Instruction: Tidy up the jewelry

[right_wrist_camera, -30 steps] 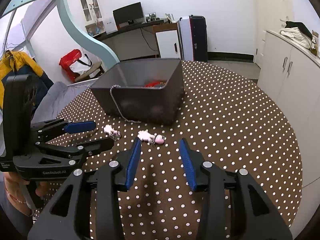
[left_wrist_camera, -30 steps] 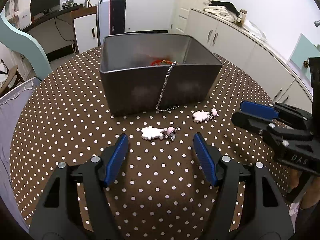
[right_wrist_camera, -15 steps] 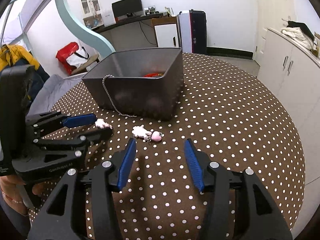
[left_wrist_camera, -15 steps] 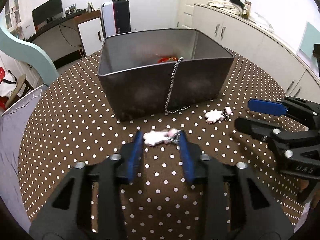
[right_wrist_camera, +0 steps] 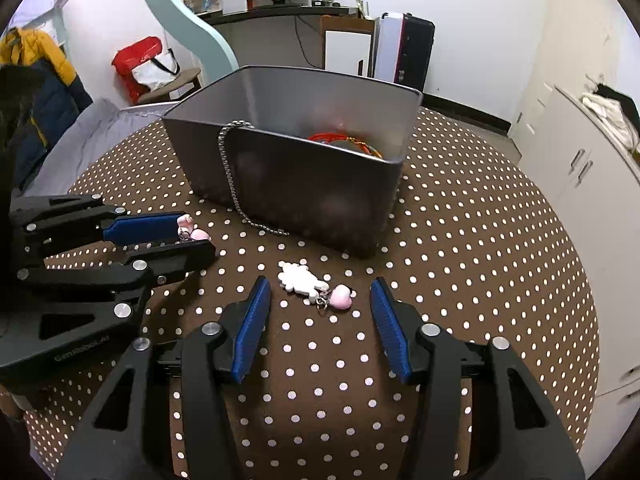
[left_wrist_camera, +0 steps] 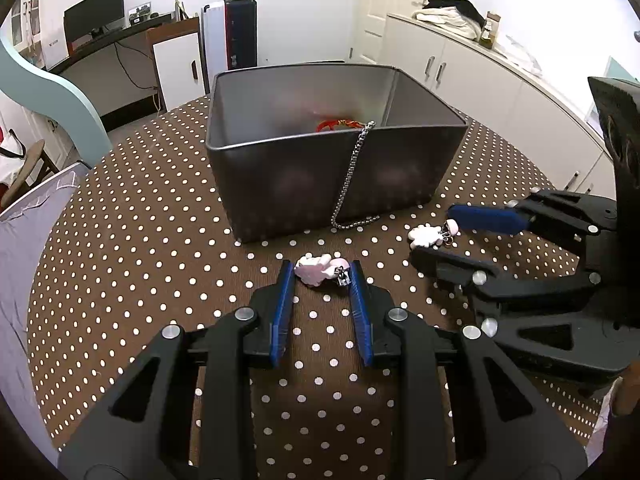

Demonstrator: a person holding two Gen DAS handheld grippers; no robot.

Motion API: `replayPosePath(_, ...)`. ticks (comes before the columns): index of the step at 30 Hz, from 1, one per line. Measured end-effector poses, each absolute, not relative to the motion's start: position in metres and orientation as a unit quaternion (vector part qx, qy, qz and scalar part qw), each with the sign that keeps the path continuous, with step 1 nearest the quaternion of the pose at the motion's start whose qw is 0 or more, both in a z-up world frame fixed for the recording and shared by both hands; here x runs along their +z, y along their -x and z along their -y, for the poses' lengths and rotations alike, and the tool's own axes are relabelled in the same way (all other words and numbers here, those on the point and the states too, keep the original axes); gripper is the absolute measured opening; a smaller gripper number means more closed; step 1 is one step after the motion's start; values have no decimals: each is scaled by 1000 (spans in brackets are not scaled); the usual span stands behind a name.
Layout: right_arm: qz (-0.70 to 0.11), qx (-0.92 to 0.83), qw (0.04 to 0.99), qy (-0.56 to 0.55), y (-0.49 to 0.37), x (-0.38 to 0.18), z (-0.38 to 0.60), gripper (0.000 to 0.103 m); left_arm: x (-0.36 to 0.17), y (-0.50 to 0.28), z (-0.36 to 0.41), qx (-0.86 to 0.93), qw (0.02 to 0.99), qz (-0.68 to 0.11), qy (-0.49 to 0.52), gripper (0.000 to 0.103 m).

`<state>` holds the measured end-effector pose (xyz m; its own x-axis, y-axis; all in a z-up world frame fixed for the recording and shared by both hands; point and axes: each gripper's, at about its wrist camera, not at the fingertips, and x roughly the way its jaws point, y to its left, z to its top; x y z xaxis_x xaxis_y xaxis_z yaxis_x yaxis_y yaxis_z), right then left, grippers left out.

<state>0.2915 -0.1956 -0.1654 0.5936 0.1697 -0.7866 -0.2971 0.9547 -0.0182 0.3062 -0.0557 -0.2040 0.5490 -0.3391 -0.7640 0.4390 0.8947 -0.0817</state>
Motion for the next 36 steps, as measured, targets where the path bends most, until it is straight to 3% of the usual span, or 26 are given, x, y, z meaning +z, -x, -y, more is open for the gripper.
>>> replayPosePath(18, -413, 140, 898, 68, -283, -150, 198, 30, -177, -306, 52, -241, 882, -401, -54, 27)
replayPosePath(29, -347, 147, 924, 68, -274, -96, 200, 30, -129, -304, 48, -244, 900, -357, -48, 27)
replayPosePath(36, -338, 136, 930, 54, -300, -89, 204, 31, -116, -334, 44, -218, 906, -360, -36, 27)
